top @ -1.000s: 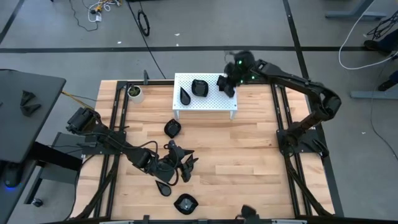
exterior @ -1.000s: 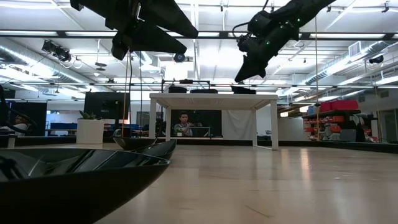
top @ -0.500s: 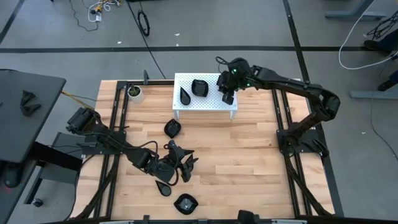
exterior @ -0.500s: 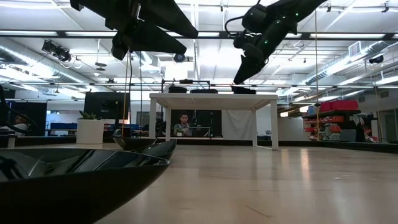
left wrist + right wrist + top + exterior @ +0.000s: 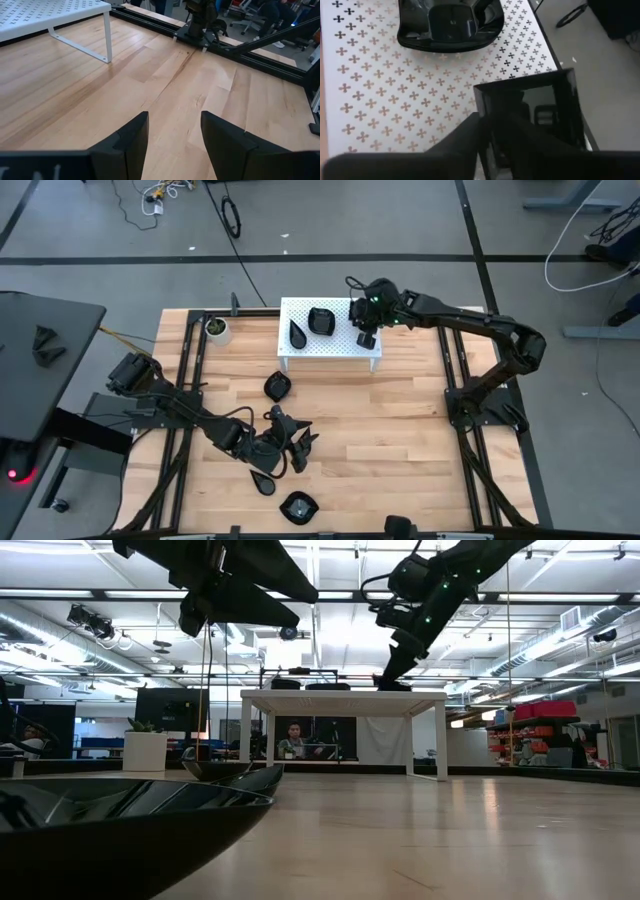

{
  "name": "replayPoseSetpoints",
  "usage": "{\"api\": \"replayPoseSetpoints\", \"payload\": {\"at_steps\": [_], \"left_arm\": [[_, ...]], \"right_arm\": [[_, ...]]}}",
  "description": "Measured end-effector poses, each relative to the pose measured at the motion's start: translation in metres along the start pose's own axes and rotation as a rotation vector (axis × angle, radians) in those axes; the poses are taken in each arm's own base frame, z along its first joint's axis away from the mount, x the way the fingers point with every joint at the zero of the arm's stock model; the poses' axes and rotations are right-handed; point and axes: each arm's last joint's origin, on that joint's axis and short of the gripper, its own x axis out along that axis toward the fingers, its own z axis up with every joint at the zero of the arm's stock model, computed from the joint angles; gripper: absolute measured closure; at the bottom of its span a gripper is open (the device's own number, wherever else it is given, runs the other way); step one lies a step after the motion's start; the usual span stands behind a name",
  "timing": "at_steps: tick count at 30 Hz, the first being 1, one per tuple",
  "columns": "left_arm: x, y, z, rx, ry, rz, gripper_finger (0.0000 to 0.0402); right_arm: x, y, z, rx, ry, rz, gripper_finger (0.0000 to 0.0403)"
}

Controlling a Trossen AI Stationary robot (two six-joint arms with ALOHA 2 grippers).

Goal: Pick & Place Mini shaped plates
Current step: Stack the black square plate on top of the other black square plate on the shelf

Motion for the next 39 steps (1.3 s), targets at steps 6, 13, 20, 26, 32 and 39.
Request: {"api": "replayPoseSetpoints", "payload": {"at_steps": [6, 13, 20, 26, 32, 39], "left_arm": [[0.0, 0.0, 0.0, 0.0, 0.0, 0.0, 0.0216], [0.0, 0.0, 0.0, 0.0, 0.0, 0.0, 0.0216], [0.0, 0.0, 0.0, 0.001, 0.0, 0.0, 0.0216], [0.0, 0.0, 0.0, 0.001, 0.0, 0.0, 0.0216], [0.0, 0.0, 0.0, 0.0, 0.0, 0.0, 0.0216], [0.0, 0.0, 0.0, 0.0, 0.0, 0.0, 0.0216]], "right_arm": [[0.0, 0.0, 0.001, -0.021, -0.015, -0.008, 0.0393], [-0.008, -0.001, 0.003, -0.035, -0.039, -0.018, 0.0382], [-0.031, -0.003, 0.007, -0.011, -0.095, -0.044, 0.0399], [-0.039, -0.002, 0.005, -0.019, -0.092, -0.044, 0.0393], [-0.036, 0.001, 0.001, -0.057, -0.037, -0.023, 0.039], [-0.031, 0.002, -0.002, -0.099, -0.029, -0.02, 0.0372]]}}
